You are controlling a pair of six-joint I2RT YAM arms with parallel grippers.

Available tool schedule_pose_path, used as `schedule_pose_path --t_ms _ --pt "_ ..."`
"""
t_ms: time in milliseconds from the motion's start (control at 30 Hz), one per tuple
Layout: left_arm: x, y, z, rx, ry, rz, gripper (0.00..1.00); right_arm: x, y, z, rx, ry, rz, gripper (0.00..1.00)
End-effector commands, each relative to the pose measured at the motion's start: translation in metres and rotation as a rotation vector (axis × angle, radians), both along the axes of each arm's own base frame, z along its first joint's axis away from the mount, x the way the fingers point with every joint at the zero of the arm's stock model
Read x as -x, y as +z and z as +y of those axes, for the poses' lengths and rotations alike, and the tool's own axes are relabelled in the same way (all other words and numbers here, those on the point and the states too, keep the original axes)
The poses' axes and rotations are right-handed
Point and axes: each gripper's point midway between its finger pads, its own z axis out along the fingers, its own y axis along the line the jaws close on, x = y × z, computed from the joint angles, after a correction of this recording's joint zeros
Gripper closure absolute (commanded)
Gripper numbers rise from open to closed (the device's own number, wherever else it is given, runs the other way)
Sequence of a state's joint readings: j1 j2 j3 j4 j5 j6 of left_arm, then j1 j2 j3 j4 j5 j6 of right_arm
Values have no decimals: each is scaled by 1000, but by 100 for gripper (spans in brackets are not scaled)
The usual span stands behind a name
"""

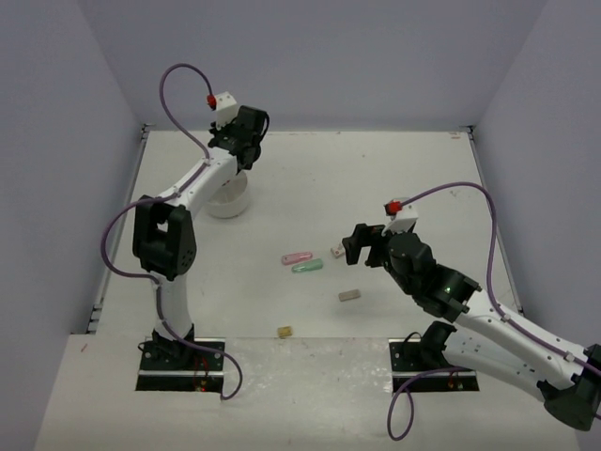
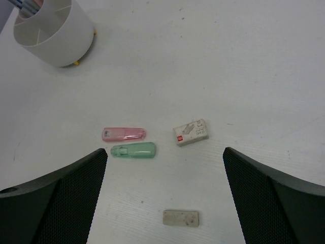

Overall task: Sort the stationery into containers
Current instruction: Place the stationery in the storage box.

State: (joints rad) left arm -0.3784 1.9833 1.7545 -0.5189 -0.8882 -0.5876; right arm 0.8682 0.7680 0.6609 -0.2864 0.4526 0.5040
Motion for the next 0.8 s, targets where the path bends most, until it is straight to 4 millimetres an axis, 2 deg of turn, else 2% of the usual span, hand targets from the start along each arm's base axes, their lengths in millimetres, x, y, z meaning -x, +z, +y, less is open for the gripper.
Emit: schedule_pose_path --t_ms 0,300,433,533,567,633,700,767 --pt "-17 -10 -6 72 11 -88 100 -4 2 2 -1 -4 -13 1" --pt "-15 -36 -9 104 17 -56 99 -4 1 4 3 8 -11 1" --pt "-9 -45 -6 113 32 -40 77 -4 0 5 6 12 -10 1" --pt "-7 -46 -5 144 32 -37 48 -4 -1 6 7 21 -9 1" --pt "-6 -43 -6 155 26 -37 30 -4 -1 7 9 23 -9 1" --pt "-7 -34 -12 180 2 -49 21 -4 -3 8 11 28 -7 1" --pt "-6 -8 -18 220 -36 -89 19 -5 -5 12 18 42 2 1" --pt "-3 19 -35 262 -102 -134 16 -6 -8 15 26 52 9 1"
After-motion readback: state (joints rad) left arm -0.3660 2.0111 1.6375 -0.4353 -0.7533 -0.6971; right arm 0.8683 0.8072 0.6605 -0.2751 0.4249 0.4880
